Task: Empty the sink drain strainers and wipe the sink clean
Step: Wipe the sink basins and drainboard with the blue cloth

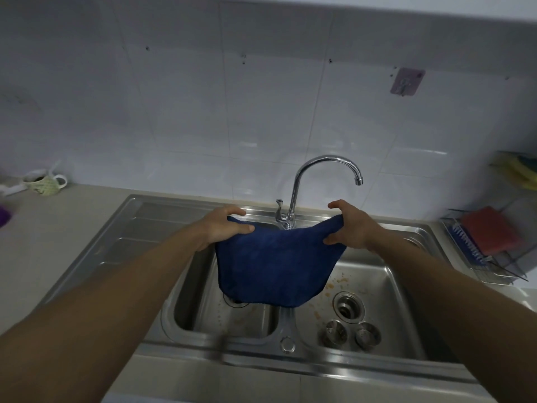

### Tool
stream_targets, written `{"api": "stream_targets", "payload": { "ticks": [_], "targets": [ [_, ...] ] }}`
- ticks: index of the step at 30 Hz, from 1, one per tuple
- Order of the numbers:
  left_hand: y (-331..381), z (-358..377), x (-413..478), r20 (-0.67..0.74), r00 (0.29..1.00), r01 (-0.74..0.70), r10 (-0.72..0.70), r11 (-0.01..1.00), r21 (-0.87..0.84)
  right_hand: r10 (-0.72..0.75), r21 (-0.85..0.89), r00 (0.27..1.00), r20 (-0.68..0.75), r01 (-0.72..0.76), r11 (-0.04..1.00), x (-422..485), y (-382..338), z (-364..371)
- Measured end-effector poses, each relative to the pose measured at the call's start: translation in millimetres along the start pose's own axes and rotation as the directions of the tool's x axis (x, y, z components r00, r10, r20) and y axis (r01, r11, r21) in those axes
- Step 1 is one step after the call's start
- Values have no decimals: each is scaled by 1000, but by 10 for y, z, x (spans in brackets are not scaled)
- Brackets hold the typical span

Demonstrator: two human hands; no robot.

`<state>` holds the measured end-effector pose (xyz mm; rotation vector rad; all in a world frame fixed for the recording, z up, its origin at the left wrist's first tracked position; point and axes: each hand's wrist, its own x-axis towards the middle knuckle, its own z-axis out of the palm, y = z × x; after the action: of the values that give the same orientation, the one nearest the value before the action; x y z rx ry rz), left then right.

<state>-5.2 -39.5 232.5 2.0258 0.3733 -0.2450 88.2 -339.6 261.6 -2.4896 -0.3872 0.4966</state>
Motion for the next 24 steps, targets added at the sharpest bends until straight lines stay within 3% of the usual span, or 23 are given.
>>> {"api": "stream_targets", "payload": {
  "ticks": [5, 9, 12, 15, 18, 22, 24],
  "targets": [
    [22, -16, -69, 122, 992, 16, -16, 1000, 5, 130, 153, 990, -56, -120, 981, 54, 6, 12],
    [10, -11, -86, 22, 999, -36, 35, 997, 67, 193, 445, 980, 47, -194, 874, 65, 27, 18],
    [10, -17, -97, 10, 990, -143, 144, 975, 169, 155, 488, 987, 53, -161, 858, 65, 7, 14],
    [6, -42, -125, 124, 966, -253, 228, 930, 267, 75, 408, 997, 25, -78, 910, 49, -39, 11],
    [-44, -52, -98, 120, 939, -342, 321, 852, 396, -31, 239, 999, 39, 20, 971, 43, -58, -10],
    [-116, -18, -34, 30, 940, -301, 340, 787, 539, -104, -80, 995, -7, 103, 991, 22, -81, -36],
    [-135, 28, -8, 26, 945, -279, 326, 762, 584, -173, -155, 984, -33, 166, 974, 16, -105, -36]
  ]
}}
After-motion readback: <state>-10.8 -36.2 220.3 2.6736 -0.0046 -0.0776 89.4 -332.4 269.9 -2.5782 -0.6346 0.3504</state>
